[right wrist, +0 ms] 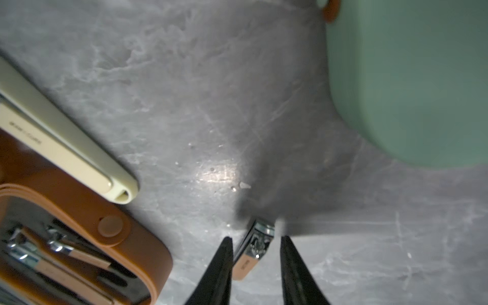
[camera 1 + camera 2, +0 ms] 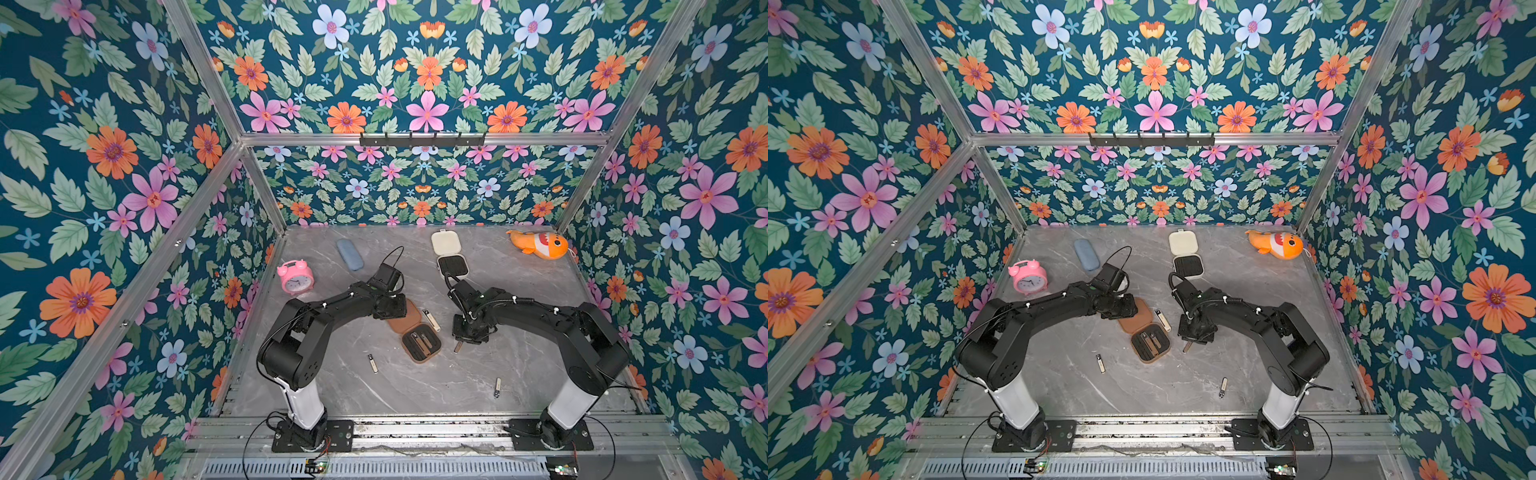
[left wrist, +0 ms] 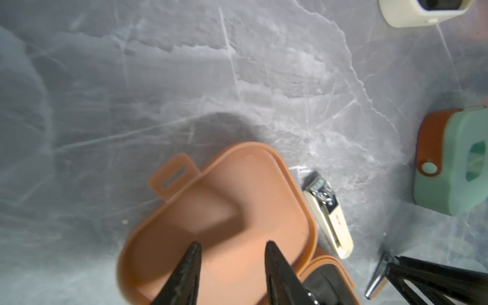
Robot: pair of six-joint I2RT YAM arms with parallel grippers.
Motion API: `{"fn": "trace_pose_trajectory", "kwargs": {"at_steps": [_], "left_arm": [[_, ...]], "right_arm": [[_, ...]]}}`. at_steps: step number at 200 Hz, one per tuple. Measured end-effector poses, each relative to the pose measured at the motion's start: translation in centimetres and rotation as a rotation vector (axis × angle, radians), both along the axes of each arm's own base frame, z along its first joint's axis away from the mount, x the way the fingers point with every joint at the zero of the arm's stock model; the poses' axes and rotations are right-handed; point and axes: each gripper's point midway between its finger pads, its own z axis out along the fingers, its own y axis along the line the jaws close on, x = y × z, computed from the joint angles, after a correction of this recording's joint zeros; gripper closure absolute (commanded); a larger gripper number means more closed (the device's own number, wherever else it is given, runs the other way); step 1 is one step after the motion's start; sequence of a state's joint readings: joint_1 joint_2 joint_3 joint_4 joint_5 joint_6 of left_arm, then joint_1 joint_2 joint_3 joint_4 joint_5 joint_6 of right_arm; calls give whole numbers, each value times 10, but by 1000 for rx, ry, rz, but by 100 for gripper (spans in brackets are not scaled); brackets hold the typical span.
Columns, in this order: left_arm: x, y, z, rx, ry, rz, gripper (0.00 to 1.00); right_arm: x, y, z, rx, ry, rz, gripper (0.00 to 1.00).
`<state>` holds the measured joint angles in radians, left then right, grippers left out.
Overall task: Organize nail clipper sets
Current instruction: Pick up the nail clipper from the center of the board.
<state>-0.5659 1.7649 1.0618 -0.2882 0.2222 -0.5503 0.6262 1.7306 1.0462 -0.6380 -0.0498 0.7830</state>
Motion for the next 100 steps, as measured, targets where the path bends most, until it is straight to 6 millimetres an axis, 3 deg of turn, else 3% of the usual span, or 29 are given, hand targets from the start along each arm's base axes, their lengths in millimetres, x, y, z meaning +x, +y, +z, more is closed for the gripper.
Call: {"fn": "trace_pose_trajectory", "kwargs": {"at_steps": [100], "left_arm": [[1,6,-11,-28,13,5,58]], "right_arm": [[4,1,-7,-32,25,6,81]]}}
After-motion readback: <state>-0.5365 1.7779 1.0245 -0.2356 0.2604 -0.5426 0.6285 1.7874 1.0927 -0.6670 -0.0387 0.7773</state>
